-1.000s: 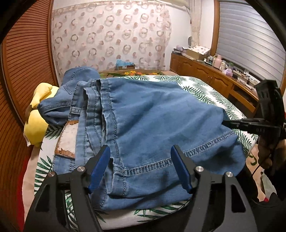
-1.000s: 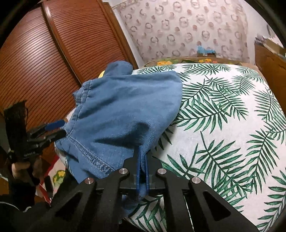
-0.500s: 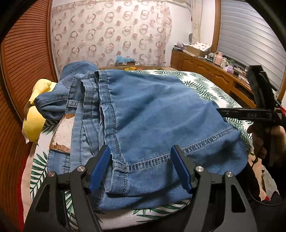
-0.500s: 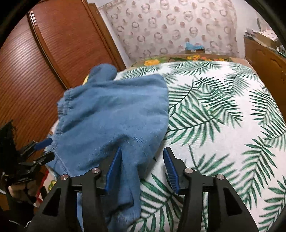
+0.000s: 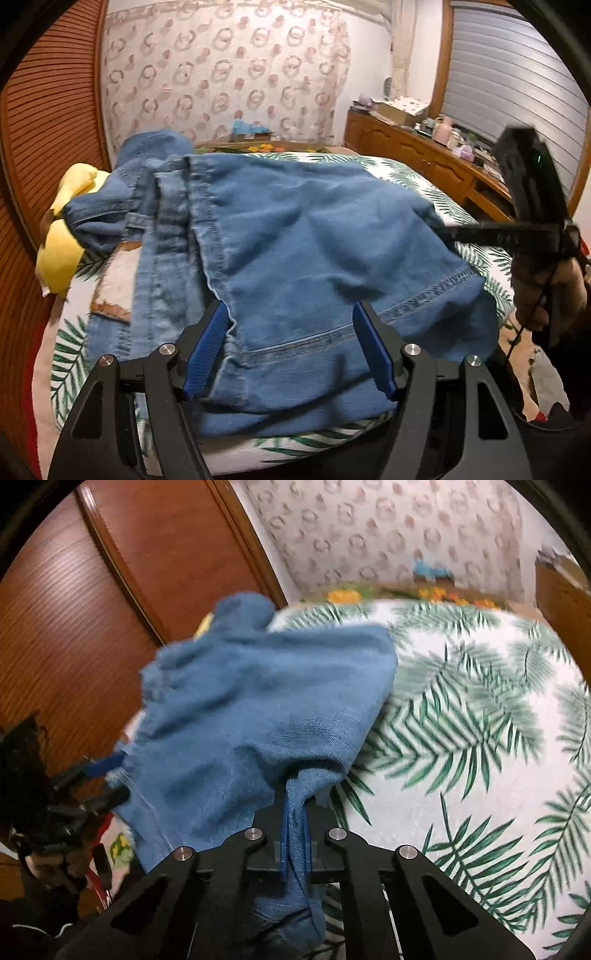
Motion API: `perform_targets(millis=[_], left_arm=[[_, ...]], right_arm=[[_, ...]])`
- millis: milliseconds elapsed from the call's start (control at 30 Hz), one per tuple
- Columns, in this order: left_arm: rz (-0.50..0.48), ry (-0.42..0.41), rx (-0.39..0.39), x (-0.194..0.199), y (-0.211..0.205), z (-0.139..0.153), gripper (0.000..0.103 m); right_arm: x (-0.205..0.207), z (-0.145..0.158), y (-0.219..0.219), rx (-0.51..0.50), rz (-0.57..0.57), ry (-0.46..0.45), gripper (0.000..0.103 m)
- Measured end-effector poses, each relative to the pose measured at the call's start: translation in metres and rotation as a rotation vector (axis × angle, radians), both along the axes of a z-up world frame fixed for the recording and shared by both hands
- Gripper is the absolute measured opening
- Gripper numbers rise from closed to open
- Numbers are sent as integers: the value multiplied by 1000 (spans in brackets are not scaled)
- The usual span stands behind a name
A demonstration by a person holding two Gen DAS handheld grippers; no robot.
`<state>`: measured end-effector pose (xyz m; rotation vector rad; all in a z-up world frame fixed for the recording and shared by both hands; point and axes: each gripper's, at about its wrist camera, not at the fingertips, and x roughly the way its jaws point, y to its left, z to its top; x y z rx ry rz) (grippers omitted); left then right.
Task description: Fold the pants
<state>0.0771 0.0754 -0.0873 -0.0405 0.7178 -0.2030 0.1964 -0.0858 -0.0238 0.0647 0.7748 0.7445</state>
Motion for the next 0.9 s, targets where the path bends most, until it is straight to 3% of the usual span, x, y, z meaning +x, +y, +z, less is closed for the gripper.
perform_targets(millis=[233,333,433,700,900], left_arm=[[35,42,85,6,-7,-19,71],[31,73,31,7,2,-24,71],[34,49,-8,-2,12,-16,71],[132,-54,13,-35,60,29,71],[233,-85,11,-59,103,40,71]], right_arm=[[-23,35,9,34,69,-93,6],[-26,42,18,29,100,-112,6],[-27,47,36,12,133,-130,6],[-19,62,110,-28,261,-176,5],[-8,59,180,-46,351,-176,5]])
